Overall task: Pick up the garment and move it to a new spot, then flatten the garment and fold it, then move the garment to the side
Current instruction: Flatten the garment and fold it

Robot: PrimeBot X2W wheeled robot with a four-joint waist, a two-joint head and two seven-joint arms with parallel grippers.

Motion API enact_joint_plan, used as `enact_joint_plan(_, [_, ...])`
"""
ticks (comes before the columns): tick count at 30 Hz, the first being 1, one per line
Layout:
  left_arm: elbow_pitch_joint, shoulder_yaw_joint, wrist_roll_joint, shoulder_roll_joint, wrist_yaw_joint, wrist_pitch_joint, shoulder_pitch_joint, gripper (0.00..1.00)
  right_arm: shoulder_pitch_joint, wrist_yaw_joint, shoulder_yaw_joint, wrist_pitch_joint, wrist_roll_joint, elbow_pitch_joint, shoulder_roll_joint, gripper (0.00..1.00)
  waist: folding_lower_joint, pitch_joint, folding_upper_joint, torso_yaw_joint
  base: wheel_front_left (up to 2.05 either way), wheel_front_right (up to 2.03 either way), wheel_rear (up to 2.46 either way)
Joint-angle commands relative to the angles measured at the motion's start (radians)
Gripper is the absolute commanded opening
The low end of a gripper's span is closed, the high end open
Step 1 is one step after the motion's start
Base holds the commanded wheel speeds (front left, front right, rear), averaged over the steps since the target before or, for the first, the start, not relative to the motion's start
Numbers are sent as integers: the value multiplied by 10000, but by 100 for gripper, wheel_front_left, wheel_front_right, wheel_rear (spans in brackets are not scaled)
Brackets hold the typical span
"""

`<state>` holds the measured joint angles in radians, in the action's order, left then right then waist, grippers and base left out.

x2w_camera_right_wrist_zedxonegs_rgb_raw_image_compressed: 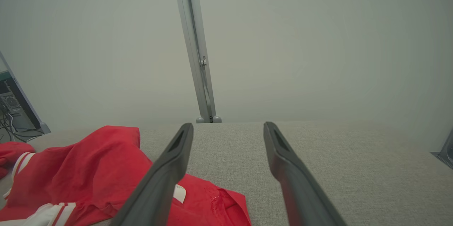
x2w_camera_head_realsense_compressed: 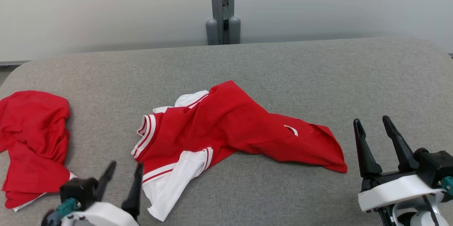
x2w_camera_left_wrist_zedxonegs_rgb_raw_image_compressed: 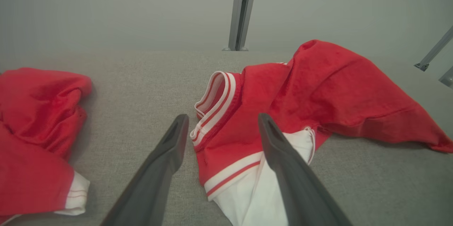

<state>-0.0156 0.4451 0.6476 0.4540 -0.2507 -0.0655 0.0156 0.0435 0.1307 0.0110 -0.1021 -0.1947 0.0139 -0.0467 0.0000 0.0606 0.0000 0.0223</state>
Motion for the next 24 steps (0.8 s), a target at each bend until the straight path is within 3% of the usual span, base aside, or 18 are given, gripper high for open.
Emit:
enact_joint_plan(1, [-28, 42, 265, -104, 4, 183, -239, 100, 65, 2, 3, -88, -105, 39, -65, 100, 0, 107, 0, 3, 0, 0, 0])
enact_joint_plan(8, [382, 530, 1086, -214, 444, 1154, -968, 100, 282, 2, 119, -227, -146, 139, -65, 100, 0, 627, 0, 59, 0, 0, 0])
enact_joint_plan(15, [1213, 720, 1518, -421, 926, 1543, -610, 100, 544, 2, 203, -305, -116, 224, -65, 100, 0, 926, 0, -18, 0, 0, 0])
enact_joint_plan(16, [1288, 741, 1576, -466, 961, 1566, -602, 94, 539, 2, 208, -317, -111, 240, -66, 100, 0, 951, 0, -40, 0, 0, 0])
enact_joint_plan(18, [1434, 746, 1613, -493, 1003, 1503, -577, 49, 532, 2, 151, -329, -106, 277, -66, 100, 0, 979, 0, -78, 0, 0, 0])
enact_joint_plan(19, [1491, 770, 1628, -504, 1046, 1518, -543, 36, 535, 2, 140, -334, -115, 284, -63, 100, 0, 995, 0, -92, 0, 0, 0])
enact_joint_plan(20, [1504, 788, 1631, -534, 1104, 1473, -494, 4, 536, 2, 118, -348, -121, 295, -62, 100, 0, 1006, 0, -101, 0, 0, 0])
enact_joint_plan(24, [1522, 813, 1360, -427, 1081, 1331, -332, 0, 599, 2, 19, -376, -136, 311, -63, 100, 0, 1067, 0, -121, 0, 0, 0])
